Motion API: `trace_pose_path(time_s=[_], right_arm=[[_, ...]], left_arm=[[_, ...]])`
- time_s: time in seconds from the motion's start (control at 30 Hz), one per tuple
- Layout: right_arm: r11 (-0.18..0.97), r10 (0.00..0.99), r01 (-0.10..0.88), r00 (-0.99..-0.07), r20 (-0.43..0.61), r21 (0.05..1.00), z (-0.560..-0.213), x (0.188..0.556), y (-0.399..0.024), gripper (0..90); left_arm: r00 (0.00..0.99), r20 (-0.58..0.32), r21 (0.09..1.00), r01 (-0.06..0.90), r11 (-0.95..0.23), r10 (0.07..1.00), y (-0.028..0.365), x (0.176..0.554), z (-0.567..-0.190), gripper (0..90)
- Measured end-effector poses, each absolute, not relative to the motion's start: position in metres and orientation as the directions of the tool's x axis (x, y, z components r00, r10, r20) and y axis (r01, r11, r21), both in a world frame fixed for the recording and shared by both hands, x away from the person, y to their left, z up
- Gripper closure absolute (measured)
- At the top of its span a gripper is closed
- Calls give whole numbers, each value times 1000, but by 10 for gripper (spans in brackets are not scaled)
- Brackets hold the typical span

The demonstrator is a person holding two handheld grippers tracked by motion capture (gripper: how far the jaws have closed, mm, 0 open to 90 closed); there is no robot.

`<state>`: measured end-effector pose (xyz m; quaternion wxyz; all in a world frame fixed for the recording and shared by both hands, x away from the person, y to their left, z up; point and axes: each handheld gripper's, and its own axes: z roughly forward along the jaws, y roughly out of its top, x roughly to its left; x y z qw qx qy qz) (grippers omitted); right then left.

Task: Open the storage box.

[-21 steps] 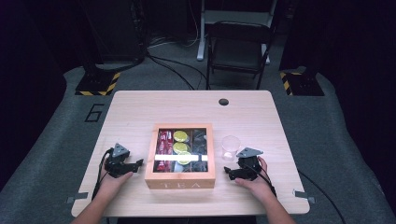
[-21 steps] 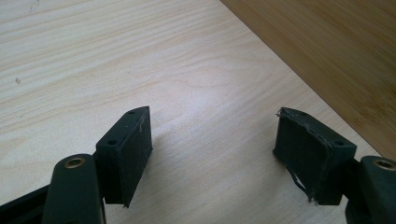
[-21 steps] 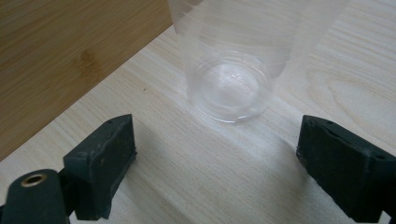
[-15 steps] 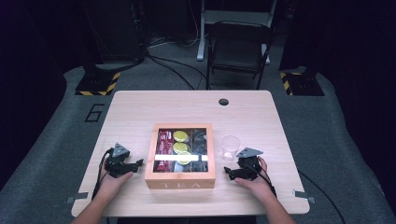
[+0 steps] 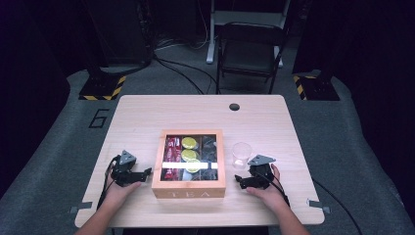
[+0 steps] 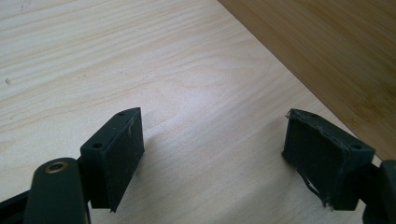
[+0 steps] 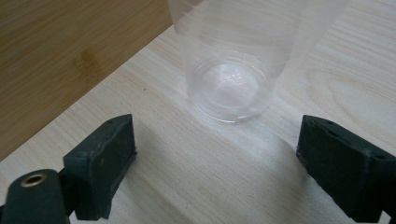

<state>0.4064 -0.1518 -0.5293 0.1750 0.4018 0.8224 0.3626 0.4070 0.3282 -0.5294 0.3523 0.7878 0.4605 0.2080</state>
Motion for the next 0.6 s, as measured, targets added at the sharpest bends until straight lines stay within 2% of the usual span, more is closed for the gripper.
trace_pose_path(time_s=[0.1, 0.23, 0.27, 0.3, 0.33, 0.37, 0.4, 0.43, 0.53, 0.6], right_arm=[[414, 787, 533, -616, 3, 738, -529, 406, -152, 118], [399, 807, 549, -590, 3, 734, -528, 403, -151, 170], [403, 807, 551, -590, 0, 731, -527, 403, -151, 204], [390, 818, 564, -575, 7, 728, -524, 404, -152, 281], [390, 818, 564, -575, 7, 728, -524, 404, -152, 281], [351, 829, 596, -556, 56, 722, -522, 404, -155, 328], [351, 829, 596, -556, 56, 722, -522, 404, -155, 328], [312, 839, 631, -534, 106, 710, -519, 405, -159, 379], [315, 832, 628, -543, 111, 711, -516, 406, -162, 393], [345, 832, 606, -551, 67, 717, -511, 403, -160, 414]], left_arm=[[489, 2, 748, 578, -326, 872, 328, 407, -530, 199], [487, -13, 746, 586, -316, 874, 329, 407, -529, 201], [481, -24, 751, 587, -302, 876, 329, 407, -529, 202], [478, -39, 745, 600, -293, 878, 329, 407, -528, 206], [478, -39, 745, 600, -293, 878, 329, 407, -528, 208], [480, -37, 737, 606, -300, 877, 329, 406, -526, 223], [480, -37, 737, 606, -300, 877, 329, 406, -526, 248], [478, -55, 733, 615, -290, 876, 330, 405, -525, 268], [478, -73, 734, 620, -277, 875, 331, 404, -524, 317], [480, -57, 719, 628, -297, 875, 331, 403, -521, 333]])
